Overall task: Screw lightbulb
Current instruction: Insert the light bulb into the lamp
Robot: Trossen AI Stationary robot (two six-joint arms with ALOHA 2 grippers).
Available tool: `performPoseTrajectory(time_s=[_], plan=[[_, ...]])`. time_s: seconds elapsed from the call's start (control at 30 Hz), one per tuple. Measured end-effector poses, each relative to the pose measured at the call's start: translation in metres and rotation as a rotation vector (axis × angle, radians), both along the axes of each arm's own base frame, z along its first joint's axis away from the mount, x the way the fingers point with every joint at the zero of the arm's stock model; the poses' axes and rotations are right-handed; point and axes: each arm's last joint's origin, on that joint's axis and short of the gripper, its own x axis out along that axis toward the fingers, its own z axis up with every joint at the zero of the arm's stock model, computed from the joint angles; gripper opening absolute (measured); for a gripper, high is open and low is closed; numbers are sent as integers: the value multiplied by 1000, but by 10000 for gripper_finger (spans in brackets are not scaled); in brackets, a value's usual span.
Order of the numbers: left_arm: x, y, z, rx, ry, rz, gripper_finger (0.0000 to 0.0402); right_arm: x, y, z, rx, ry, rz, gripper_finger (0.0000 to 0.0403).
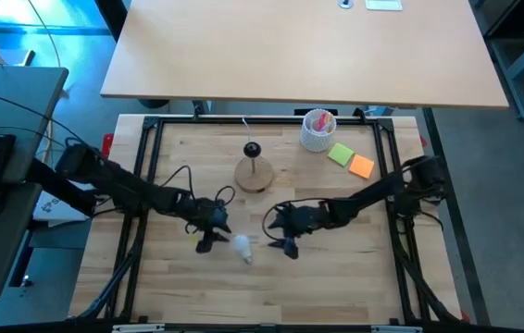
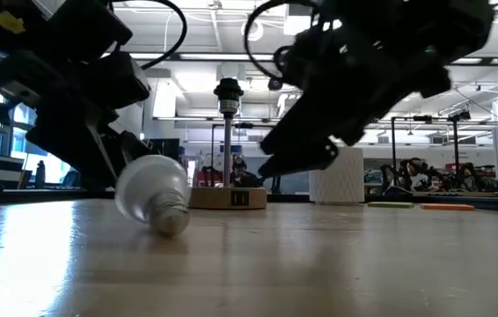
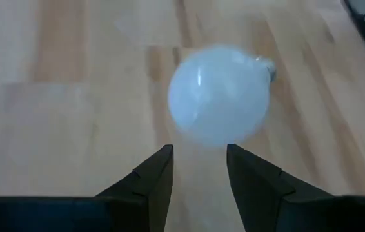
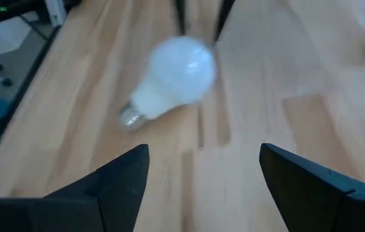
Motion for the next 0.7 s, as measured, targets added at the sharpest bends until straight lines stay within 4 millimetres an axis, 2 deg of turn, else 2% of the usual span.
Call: performPoseTrajectory(time_s=[0.2,0.33,0.5,0.6,0.7], plan=[[-10,-13,-11,43,120,48,137,20,-7,3,-7,22,-27,294],[-24,-26,-9,58,153,112,130,23,-6,6,-10,44,-40,294],[-31,-54,-1,-79,120,67,120,20,13,1,-1,53,10,293],[-34,-68,-3,-131,118,21,112,22,27,-12,-3,53,43,293],[-31,-73,-6,-126,73,69,101,31,36,-24,-12,67,55,293]])
